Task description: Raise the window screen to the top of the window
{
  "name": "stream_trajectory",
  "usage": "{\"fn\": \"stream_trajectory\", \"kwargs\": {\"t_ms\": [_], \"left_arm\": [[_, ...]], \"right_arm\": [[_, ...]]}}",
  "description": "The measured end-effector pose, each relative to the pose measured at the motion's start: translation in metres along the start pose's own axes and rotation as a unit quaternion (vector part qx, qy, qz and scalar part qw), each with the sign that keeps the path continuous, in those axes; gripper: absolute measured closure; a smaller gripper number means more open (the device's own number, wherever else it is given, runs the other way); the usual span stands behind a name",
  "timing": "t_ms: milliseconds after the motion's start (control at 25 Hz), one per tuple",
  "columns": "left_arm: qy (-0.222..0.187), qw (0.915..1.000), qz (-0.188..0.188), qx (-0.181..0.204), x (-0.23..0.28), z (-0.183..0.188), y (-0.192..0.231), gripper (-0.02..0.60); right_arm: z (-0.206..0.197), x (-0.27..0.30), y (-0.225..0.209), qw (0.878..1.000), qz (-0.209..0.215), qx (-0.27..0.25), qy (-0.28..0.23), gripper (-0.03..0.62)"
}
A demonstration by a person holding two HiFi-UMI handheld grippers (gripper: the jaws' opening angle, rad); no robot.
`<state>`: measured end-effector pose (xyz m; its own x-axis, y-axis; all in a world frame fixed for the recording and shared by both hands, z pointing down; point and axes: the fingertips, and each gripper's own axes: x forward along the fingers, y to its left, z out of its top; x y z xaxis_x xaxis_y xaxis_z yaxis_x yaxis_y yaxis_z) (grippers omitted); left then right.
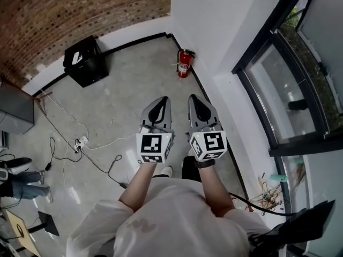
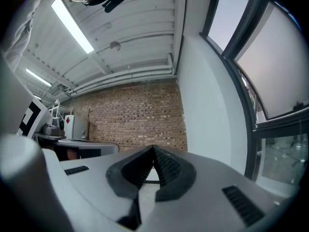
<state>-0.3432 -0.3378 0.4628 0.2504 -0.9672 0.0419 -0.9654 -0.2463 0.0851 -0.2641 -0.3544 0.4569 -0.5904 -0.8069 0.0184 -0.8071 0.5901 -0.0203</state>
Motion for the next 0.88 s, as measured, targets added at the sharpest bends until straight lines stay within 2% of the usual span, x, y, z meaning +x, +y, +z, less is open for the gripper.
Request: {"fn": "stream_trajectory", "kwargs": {"t_ms": [280, 440, 640, 880], "left_arm": [[-0.015, 0.9998, -0.009, 0.010, 0.108, 0.022, -0.052, 0.581], [-0.022, 0.9994, -0.025, 0.013, 0.168, 0.033, -0.079, 0.581], [-0.026, 0.9960, -0.083, 0.020, 0.228, 0.034, -0.151, 0.581], [-0.010, 0.9830, -0.181, 0.028, 0.292, 0.024, -0.245, 0.581]], "right_arm": [[0.029, 0.036, -0.118, 1.000, -0.006, -0.004, -0.023, 0.592], [0.047, 0.043, -0.178, 0.999, -0.025, -0.016, -0.035, 0.592], [0.051, 0.018, -0.268, 0.995, -0.085, -0.023, -0.045, 0.592], [0.052, -0.033, -0.363, 0.981, -0.185, -0.024, -0.050, 0.592]]}}
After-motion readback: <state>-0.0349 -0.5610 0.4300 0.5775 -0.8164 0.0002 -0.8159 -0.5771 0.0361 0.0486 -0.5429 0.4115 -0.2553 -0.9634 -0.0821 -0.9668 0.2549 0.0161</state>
